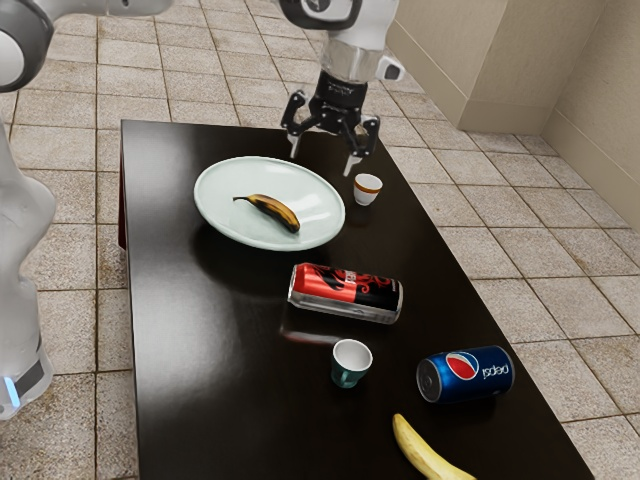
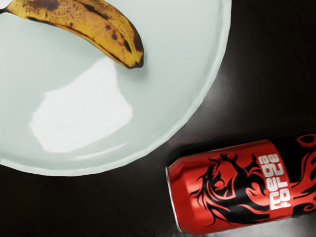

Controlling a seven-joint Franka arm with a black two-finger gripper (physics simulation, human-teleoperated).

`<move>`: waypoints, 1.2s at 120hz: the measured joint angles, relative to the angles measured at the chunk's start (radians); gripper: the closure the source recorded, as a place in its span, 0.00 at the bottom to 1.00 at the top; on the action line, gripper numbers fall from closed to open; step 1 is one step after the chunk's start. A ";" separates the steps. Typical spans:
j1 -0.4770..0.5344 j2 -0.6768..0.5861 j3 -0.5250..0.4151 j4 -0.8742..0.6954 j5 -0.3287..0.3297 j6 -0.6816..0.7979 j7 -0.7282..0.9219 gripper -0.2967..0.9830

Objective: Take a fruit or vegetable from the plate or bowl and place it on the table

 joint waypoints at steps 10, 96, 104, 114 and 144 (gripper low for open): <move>0.002 0.001 -0.002 0.000 -0.001 -0.007 -0.164 0.23; 0.414 0.006 -0.097 -0.261 0.092 0.334 -0.938 0.23; 0.414 0.006 -0.099 -0.287 0.082 0.384 -0.972 0.23; 0.416 0.007 -0.099 -0.342 0.063 0.443 -1.007 0.23; 0.417 0.042 -0.100 -0.409 0.046 0.589 -1.075 0.23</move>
